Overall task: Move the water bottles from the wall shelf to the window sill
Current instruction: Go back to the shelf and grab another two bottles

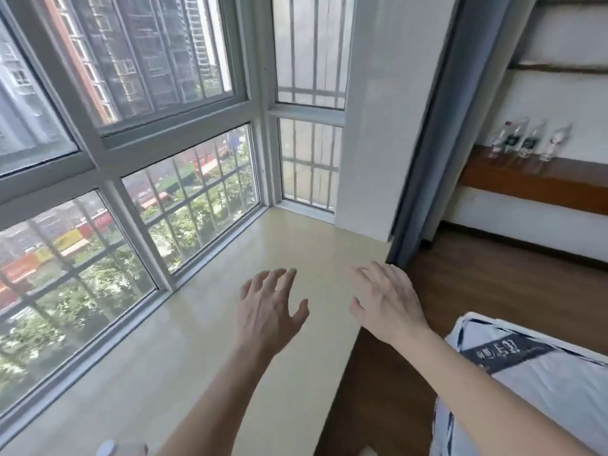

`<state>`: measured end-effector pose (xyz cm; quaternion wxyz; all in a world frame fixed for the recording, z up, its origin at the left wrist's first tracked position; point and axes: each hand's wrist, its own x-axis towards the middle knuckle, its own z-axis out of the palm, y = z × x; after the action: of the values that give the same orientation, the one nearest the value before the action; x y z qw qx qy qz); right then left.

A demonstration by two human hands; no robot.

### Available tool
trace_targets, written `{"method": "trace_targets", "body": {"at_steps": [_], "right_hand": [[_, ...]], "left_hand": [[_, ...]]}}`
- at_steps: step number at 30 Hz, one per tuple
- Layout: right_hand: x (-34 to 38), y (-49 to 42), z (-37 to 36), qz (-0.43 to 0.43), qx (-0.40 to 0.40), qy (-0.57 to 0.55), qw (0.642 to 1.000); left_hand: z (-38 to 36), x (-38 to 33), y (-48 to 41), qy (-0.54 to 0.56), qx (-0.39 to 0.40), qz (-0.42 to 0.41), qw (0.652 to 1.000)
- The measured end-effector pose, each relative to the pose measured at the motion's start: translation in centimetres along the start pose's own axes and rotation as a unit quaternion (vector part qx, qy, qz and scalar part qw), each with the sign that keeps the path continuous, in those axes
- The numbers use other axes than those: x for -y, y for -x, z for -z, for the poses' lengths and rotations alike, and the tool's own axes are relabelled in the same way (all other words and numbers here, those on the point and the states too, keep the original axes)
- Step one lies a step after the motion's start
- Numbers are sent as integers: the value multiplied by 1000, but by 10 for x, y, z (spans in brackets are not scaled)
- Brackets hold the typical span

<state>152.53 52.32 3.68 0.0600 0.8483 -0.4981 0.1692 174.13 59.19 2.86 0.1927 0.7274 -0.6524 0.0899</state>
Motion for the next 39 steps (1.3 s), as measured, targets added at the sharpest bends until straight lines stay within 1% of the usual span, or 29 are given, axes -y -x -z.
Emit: {"method": "trace_targets", "body": {"at_steps": [3, 7, 13, 24, 29, 35, 39], "right_hand": [[-40, 14, 5, -55, -6, 11, 998], [-92, 26, 8, -113, -32, 20, 993], [-167, 20, 1, -163, -40, 37, 985], [-324, -63, -27, -198, -37, 29, 979], [-389, -99, -32, -210, -57, 31, 976], [-448, -136, -40, -227, -67, 30, 971], [-482, -161, -47, -244, -61, 34, 967]], "left_hand": [[-13, -34, -23, 12, 4, -56, 998], [-32, -81, -56, 26, 14, -105, 994], [-70, -143, -109, 33, 28, -162, 986], [-157, -260, -255, 38, 39, -198, 979], [-182, -313, -321, 48, 26, -209, 976], [-212, -354, -379, 51, 29, -224, 973], [-236, -377, -419, 45, 40, -239, 969]]}}
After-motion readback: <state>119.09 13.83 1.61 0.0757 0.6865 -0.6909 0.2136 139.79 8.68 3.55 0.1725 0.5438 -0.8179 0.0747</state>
